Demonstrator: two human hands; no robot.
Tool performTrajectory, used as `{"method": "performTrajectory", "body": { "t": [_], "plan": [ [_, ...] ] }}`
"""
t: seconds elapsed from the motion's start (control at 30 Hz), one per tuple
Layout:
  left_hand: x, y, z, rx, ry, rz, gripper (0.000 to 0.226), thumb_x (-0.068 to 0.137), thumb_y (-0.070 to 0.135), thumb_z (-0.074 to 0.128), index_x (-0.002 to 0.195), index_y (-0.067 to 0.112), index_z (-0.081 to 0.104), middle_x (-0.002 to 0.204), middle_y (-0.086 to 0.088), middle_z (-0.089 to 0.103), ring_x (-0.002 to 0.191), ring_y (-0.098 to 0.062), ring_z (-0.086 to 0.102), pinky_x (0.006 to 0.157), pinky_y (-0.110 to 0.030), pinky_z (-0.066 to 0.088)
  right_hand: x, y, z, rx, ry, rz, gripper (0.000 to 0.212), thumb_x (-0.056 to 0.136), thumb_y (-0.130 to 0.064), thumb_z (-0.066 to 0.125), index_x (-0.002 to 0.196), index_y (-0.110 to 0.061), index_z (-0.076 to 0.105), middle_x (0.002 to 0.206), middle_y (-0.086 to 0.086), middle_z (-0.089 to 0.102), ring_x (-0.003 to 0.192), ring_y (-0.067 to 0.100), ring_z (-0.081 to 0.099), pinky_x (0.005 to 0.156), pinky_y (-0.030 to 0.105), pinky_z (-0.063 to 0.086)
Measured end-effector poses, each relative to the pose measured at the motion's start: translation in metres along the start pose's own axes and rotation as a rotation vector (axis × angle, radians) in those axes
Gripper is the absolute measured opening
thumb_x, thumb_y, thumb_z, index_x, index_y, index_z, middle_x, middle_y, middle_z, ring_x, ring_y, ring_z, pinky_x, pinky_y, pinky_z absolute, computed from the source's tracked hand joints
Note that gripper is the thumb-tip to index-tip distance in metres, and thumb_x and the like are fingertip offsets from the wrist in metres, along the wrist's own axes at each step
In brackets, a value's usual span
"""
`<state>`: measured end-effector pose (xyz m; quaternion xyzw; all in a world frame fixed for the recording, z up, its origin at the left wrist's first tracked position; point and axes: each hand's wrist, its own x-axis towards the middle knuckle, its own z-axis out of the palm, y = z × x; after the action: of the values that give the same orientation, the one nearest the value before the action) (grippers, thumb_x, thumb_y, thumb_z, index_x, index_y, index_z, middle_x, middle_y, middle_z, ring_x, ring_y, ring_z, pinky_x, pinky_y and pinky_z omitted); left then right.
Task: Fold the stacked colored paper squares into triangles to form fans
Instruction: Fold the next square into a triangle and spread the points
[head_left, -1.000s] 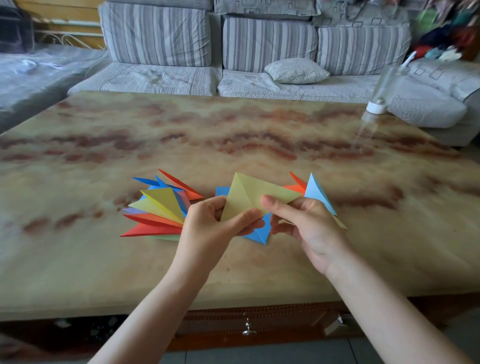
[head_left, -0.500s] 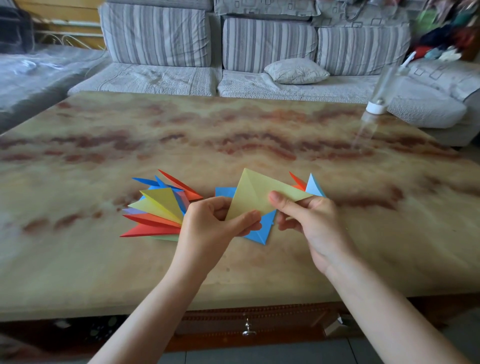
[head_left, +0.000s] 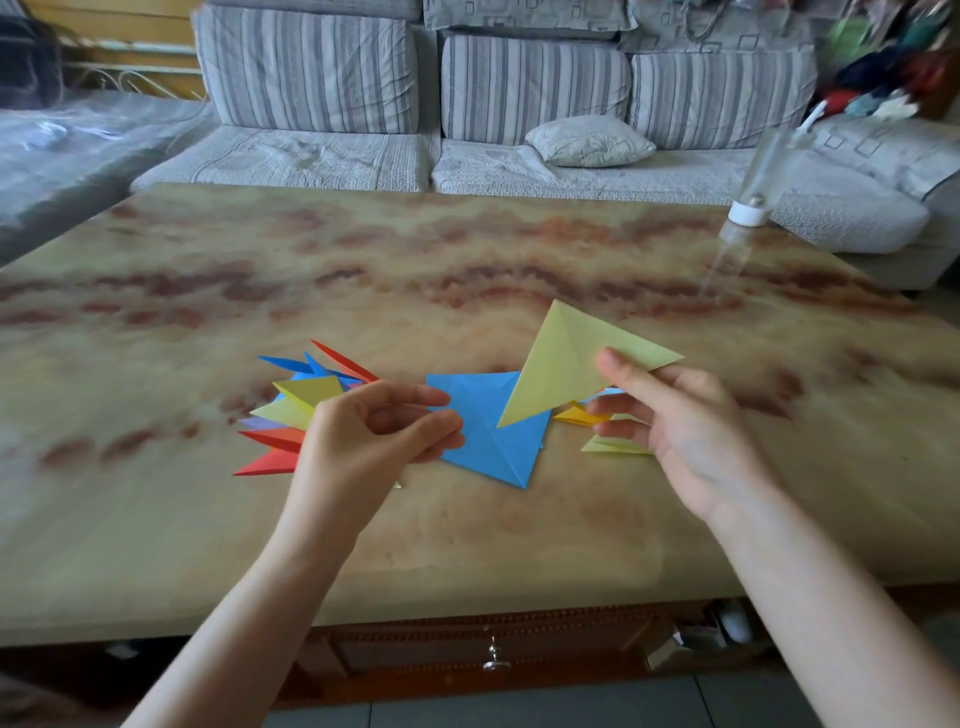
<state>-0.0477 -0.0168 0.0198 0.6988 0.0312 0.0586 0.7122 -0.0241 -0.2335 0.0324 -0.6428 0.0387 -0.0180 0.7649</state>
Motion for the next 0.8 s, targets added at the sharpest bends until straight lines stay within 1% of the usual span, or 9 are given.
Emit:
{"method": "performTrajectory", "body": {
  "t": [0.1,0.23,0.33,0.43,0.5,0.57,0.63,0.73,0.8],
  "plan": [
    [-0.001,-0.004,0.008,0.020,-0.024,0.012,0.009,0.080,0.003,0.069,0.087,0.009,0.069,0.073,-0.010,0.074,0.071,-0.017,0.072,0.068,-0.022,0.058,-0.002,0.002,0.004,-0.046,-0.100,0.023,0.034,0.067,-0.030,0.071,0.088,-0.005,0.068,0.085,0.014,0.074,0.074,0.029,0.072,0.064,0.033,0.056],
    [-0.001,0.000,0.016,0.001,-0.054,-0.012,0.018,0.089,0.022,0.058,0.098,0.009,0.068,0.082,-0.006,0.075,0.076,-0.014,0.072,0.070,-0.024,0.058,-0.005,0.003,0.010,-0.092,-0.182,0.003,0.030,0.069,-0.025,0.068,0.089,-0.003,0.068,0.083,0.016,0.074,0.064,0.027,0.072,0.057,0.028,0.058],
    [-0.004,0.005,0.020,-0.076,-0.131,-0.090,0.035,0.078,0.040,0.060,0.100,0.014,0.068,0.087,-0.003,0.075,0.078,-0.015,0.073,0.063,-0.025,0.058,-0.007,0.007,0.013,-0.197,-0.245,-0.024,0.023,0.074,-0.022,0.069,0.087,-0.004,0.069,0.076,0.011,0.074,0.060,0.024,0.071,0.057,0.027,0.056],
    [-0.004,0.002,0.022,-0.036,-0.139,-0.090,0.021,0.079,0.022,0.070,0.099,0.016,0.069,0.082,-0.001,0.076,0.075,-0.012,0.072,0.057,-0.022,0.054,-0.010,0.012,0.018,-0.299,-0.305,-0.076,0.014,0.080,-0.017,0.068,0.088,-0.005,0.071,0.076,0.011,0.075,0.062,0.024,0.071,0.062,0.031,0.056],
    [-0.003,-0.002,0.023,-0.033,-0.108,-0.086,0.017,0.080,0.009,0.070,0.098,0.009,0.070,0.080,-0.004,0.075,0.073,-0.013,0.071,0.056,-0.022,0.054,-0.011,0.014,0.020,-0.298,-0.297,-0.106,0.017,0.081,-0.021,0.067,0.089,-0.006,0.069,0.075,0.011,0.074,0.062,0.026,0.070,0.061,0.032,0.055],
    [-0.003,-0.005,0.022,-0.097,-0.079,-0.091,0.013,0.081,0.004,0.068,0.094,0.005,0.069,0.080,-0.007,0.075,0.071,-0.014,0.071,0.055,-0.022,0.054,-0.009,0.016,0.021,-0.266,-0.250,-0.128,0.021,0.084,-0.025,0.064,0.096,-0.007,0.063,0.073,0.007,0.073,0.058,0.026,0.069,0.057,0.032,0.055],
    [-0.002,-0.006,0.021,-0.175,-0.061,-0.098,0.010,0.083,0.003,0.065,0.093,0.005,0.069,0.079,-0.008,0.074,0.070,-0.015,0.070,0.056,-0.023,0.054,-0.009,0.018,0.022,-0.238,-0.231,-0.188,0.009,0.093,-0.014,0.056,0.101,-0.013,0.055,0.074,0.001,0.070,0.057,0.024,0.067,0.057,0.032,0.055],
    [0.000,-0.006,0.020,-0.303,-0.045,-0.138,0.010,0.087,0.002,0.060,0.095,0.003,0.066,0.080,-0.007,0.071,0.067,-0.013,0.069,0.058,-0.022,0.055,-0.011,0.020,0.022,-0.328,-0.309,-0.320,0.031,0.090,0.007,0.049,0.100,-0.022,0.053,0.094,-0.001,0.064,0.072,0.019,0.068,0.067,0.037,0.057],
    [0.001,-0.006,0.020,-0.375,-0.054,-0.173,0.010,0.088,0.001,0.057,0.095,0.002,0.064,0.079,-0.005,0.070,0.066,-0.012,0.068,0.057,-0.020,0.054,-0.013,0.021,0.024,-0.418,-0.382,-0.355,0.032,0.082,0.001,0.054,0.094,-0.028,0.062,0.108,-0.005,0.059,0.084,0.016,0.066,0.078,0.038,0.055]
  ]
}}
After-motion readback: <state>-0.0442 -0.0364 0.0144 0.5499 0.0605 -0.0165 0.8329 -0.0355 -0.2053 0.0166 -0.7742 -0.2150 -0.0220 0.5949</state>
